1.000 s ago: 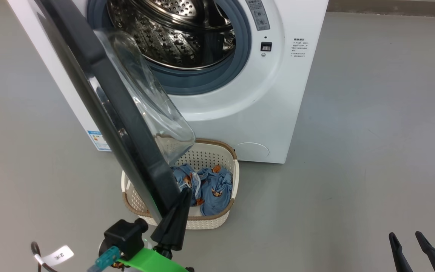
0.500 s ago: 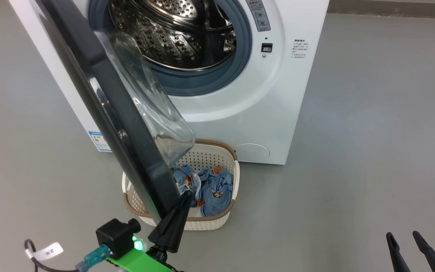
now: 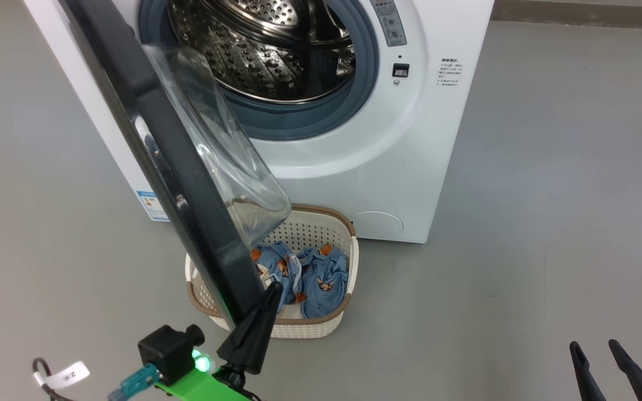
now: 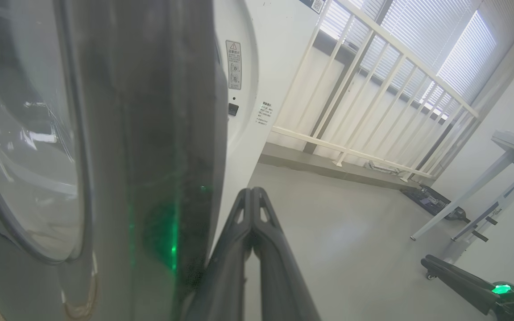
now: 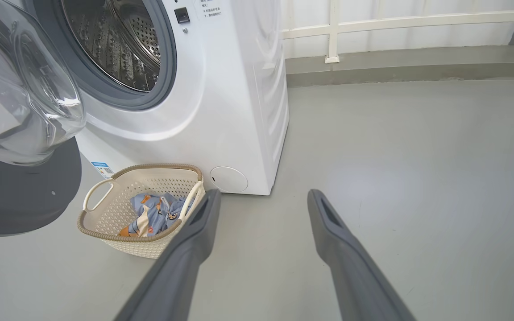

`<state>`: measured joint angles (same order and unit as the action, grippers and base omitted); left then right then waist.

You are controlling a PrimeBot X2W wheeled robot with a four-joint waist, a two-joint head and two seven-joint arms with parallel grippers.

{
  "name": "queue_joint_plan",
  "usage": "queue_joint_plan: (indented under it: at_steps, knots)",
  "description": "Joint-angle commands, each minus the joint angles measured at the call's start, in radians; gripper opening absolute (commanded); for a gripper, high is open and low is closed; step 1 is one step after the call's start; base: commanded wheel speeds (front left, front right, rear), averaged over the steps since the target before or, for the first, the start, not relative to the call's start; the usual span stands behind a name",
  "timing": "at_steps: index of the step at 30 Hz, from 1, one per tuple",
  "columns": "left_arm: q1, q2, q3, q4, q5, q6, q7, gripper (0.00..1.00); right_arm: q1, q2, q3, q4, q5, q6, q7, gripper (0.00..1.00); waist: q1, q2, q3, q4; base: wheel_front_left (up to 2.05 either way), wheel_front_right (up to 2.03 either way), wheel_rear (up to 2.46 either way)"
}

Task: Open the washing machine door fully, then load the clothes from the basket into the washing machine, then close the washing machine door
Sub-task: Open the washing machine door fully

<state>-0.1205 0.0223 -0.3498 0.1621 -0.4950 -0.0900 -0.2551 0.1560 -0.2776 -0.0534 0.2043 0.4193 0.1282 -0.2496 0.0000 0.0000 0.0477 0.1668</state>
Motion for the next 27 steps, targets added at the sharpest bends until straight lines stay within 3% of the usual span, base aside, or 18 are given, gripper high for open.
queue_joint_plan:
  at_steps: [1,15,27]
  knots:
    - [-0.015,0.028,0.073,-0.016,0.009,0.014,-0.007,0.00,-0.027,-0.019,0.013,-0.026,0.000,0.003,-0.012,1.00,0.0000,0.0000,0.000,0.003,0.00,0.00,0.00]
    - [0.031,0.028,0.123,-0.053,0.043,0.028,-0.007,0.00,-0.035,-0.022,0.018,-0.030,0.001,0.003,-0.012,1.00,0.0000,0.0000,0.017,0.036,0.00,0.00,0.00]
    - [0.117,0.028,0.179,-0.141,0.088,0.116,-0.007,0.00,-0.039,-0.025,0.022,-0.040,0.001,0.003,-0.012,1.00,0.0000,0.0000,0.036,0.069,0.00,0.00,0.00]
